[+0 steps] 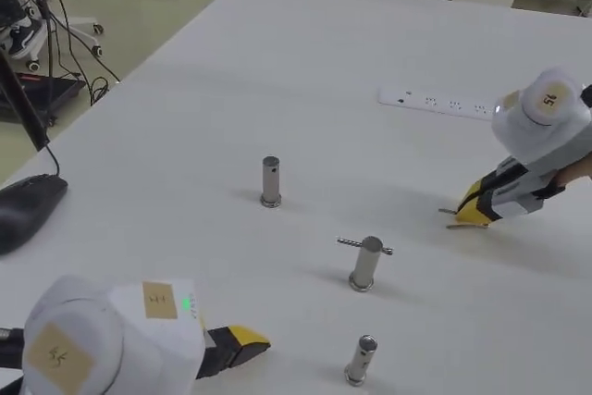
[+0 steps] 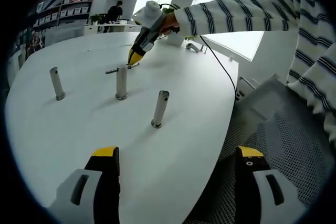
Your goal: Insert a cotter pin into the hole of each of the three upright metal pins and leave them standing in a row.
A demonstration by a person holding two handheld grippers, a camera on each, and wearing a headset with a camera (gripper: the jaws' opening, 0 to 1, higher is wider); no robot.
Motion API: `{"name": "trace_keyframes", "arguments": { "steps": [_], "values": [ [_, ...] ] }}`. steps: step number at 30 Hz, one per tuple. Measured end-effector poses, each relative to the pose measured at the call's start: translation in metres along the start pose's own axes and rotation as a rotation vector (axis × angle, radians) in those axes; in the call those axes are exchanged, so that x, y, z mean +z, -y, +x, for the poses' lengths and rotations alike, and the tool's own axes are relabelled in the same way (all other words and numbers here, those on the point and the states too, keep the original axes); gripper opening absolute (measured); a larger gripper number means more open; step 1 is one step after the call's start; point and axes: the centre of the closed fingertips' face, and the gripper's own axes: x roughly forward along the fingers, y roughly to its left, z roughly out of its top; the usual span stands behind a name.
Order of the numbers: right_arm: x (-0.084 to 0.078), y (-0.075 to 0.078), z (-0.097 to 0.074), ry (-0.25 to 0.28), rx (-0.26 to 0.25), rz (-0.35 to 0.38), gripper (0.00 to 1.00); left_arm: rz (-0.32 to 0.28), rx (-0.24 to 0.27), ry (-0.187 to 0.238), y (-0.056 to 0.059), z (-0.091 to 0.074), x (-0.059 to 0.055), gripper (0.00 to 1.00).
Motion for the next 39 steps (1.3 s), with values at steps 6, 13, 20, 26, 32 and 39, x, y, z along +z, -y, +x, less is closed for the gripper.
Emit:
{"name": "trace_keyframes", "arguments": {
  "steps": [6,13,20,26,32,39],
  "values": [
    [0.0,0.0,0.001,-0.051,-0.02,-0.101,0.04,0.01,-0.001,-0.002,-0.001,-0.001,0.001,0.9],
    [0.001,0.001,0.001,-0.067,-0.044,-0.108,0.02,0.014,0.008,0.012,-0.005,-0.001,0.004,0.94],
    [0.001,0.002,0.0,-0.079,-0.067,-0.108,0.02,0.016,0.016,0.012,-0.007,-0.003,0.004,0.93],
    [0.002,0.005,-0.001,-0.077,-0.095,-0.115,0.01,0.001,0.027,-0.003,-0.007,-0.002,-0.003,0.92],
    [-0.004,0.007,-0.013,-0.078,-0.123,-0.112,0.01,0.001,0.03,0.001,-0.006,-0.001,-0.002,0.92],
    [-0.005,0.003,-0.027,-0.039,-0.148,-0.079,0.01,0.005,0.03,0.008,-0.005,-0.001,0.002,0.91]
  ]
}}
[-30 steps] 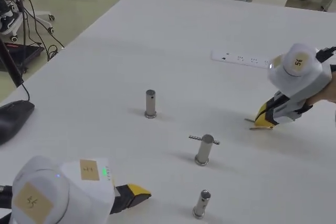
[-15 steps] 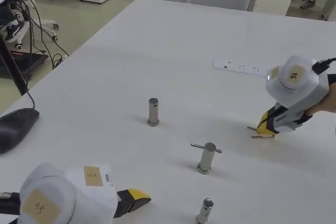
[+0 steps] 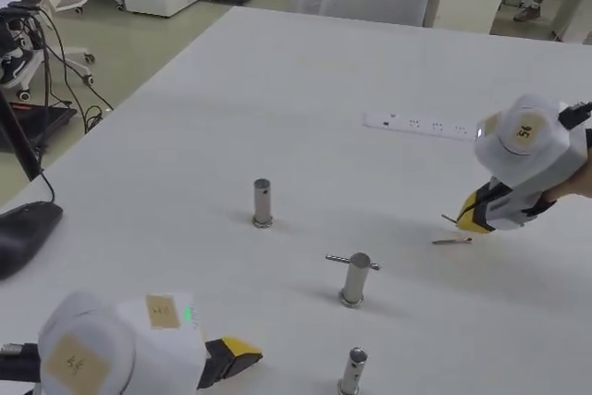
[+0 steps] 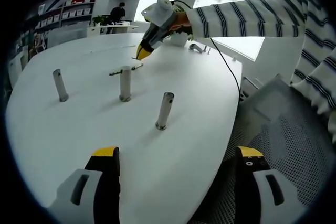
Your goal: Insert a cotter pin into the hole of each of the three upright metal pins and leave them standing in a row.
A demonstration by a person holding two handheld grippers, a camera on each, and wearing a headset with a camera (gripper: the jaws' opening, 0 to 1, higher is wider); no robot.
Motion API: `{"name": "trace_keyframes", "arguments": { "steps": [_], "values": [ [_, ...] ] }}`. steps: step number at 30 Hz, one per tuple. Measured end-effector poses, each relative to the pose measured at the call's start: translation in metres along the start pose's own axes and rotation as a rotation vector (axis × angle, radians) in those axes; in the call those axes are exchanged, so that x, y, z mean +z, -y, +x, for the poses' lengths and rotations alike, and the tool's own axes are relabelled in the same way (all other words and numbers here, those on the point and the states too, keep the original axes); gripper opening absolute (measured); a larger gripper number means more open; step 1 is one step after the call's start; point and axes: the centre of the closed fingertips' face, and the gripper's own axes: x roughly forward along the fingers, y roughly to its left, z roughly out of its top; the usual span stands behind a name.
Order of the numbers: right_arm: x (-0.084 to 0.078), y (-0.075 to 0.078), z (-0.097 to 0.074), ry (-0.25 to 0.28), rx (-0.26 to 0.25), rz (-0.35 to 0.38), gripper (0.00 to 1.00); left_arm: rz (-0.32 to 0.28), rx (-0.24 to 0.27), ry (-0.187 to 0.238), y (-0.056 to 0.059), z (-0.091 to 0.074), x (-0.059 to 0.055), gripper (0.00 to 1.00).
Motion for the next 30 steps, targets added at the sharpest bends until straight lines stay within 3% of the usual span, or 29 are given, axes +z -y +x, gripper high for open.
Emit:
{"name": "trace_keyframes", "arguments": {
  "steps": [15,21,30],
  "values": [
    [0.009,-0.015,-0.024,0.048,-0.039,-0.034,0.01,0.001,0.011,0.007,-0.006,0.0,0.004,0.85],
    [0.01,-0.027,-0.03,0.049,-0.045,-0.059,0.01,0.005,0.028,0.036,-0.014,-0.004,0.016,0.79],
    [0.022,-0.046,-0.042,0.103,-0.08,-0.08,0.01,0.031,0.048,0.056,-0.022,-0.002,0.033,0.74]
  ]
}}
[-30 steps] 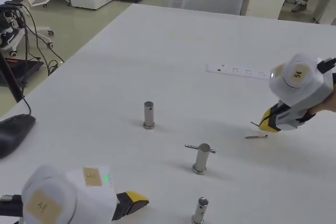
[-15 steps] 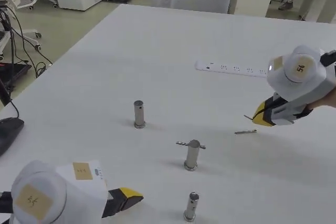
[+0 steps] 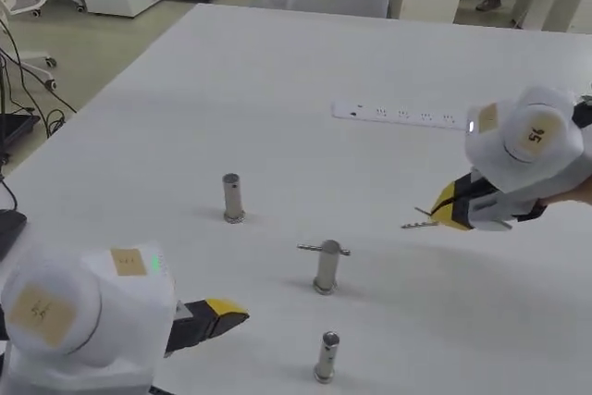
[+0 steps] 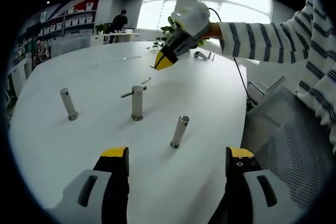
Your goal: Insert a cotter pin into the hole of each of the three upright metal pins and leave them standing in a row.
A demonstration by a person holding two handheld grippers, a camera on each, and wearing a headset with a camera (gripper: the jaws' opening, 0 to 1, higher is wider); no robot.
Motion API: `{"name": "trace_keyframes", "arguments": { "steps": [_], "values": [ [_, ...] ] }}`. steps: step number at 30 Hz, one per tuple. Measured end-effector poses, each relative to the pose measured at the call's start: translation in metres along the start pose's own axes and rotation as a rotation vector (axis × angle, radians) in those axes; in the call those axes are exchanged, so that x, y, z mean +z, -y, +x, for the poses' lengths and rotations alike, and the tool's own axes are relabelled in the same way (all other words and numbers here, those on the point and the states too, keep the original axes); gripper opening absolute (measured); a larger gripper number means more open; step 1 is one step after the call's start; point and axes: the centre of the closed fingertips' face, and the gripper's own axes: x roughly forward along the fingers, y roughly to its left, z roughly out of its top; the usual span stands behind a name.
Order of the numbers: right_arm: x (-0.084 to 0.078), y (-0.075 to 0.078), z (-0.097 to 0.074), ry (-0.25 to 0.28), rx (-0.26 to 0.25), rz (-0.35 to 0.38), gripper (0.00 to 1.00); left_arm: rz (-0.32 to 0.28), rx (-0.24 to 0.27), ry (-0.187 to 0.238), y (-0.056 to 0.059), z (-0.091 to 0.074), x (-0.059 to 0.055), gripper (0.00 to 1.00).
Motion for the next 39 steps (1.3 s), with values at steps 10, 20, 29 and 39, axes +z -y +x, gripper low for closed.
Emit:
{"name": "trace_keyframes", "arguments": {
  "steps": [10,20,29,39],
  "values": [
    [0.018,-0.019,-0.015,0.062,-0.012,-0.012,0.01,0.043,0.022,0.034,-0.011,0.006,0.025,0.68],
    [0.037,-0.037,-0.026,0.107,-0.022,-0.036,0.01,-0.008,0.021,0.106,-0.02,0.01,0.054,0.62],
    [0.05,-0.058,-0.031,0.137,-0.006,-0.042,0.01,-0.02,0.021,0.102,-0.024,0.021,0.068,0.52],
    [0.056,-0.071,-0.043,0.168,-0.024,-0.034,0.02,-0.027,-0.004,0.118,-0.018,0.037,0.087,0.41]
  ]
}}
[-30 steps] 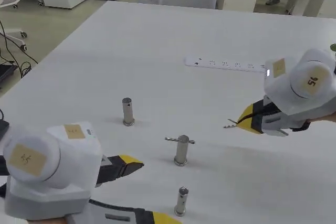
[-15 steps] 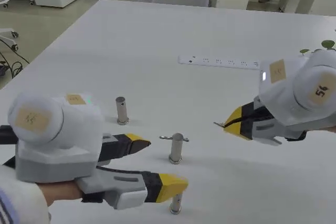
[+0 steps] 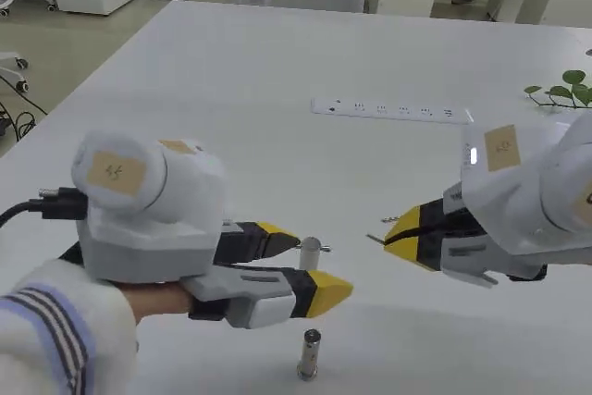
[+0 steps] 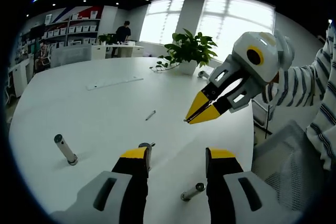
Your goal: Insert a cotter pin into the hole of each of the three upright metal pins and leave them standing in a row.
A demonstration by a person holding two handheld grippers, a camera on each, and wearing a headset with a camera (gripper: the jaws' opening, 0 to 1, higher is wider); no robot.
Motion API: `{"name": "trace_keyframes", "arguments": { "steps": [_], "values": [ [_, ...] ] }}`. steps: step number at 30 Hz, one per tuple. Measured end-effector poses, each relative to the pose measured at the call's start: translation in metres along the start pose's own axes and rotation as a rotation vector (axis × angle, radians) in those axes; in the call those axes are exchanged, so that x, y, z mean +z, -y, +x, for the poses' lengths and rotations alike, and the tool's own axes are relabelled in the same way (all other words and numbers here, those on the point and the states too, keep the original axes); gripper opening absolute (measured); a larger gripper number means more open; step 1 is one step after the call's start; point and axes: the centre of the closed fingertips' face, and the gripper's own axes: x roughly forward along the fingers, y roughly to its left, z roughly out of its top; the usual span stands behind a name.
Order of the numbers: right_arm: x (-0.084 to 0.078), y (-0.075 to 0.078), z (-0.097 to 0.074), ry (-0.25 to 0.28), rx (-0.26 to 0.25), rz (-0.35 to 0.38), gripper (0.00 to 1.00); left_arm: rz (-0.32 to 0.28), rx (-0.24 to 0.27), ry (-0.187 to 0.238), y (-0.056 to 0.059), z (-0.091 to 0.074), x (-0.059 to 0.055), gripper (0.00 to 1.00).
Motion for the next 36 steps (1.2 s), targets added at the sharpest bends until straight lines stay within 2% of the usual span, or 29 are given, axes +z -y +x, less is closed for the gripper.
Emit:
{"name": "trace_keyframes", "arguments": {
  "steps": [5,16,20,28,30,36],
  "values": [
    [0.003,-0.003,-0.003,0.003,-0.028,-0.015,0.02,-0.009,-0.017,0.01,0.005,0.004,0.005,0.27],
    [0.008,-0.011,-0.003,0.013,-0.076,-0.037,0.02,-0.068,-0.043,0.004,0.012,0.006,0.01,0.19],
    [0.01,-0.015,-0.002,0.012,-0.081,-0.053,0.02,-0.09,-0.066,-0.002,0.017,0.007,0.011,0.12],
    [0.012,-0.024,0.002,0.01,-0.079,-0.076,0.02,-0.111,-0.085,-0.017,0.024,0.014,0.009,0.1],
    [0.012,-0.026,0.003,0.008,-0.078,-0.08,0.02,-0.116,-0.094,-0.033,0.026,0.015,0.007,0.07],
    [0.011,-0.027,0.003,0.011,-0.079,-0.083,0.02,-0.132,-0.102,-0.034,0.027,0.015,0.007,0.04]
  ]
}}
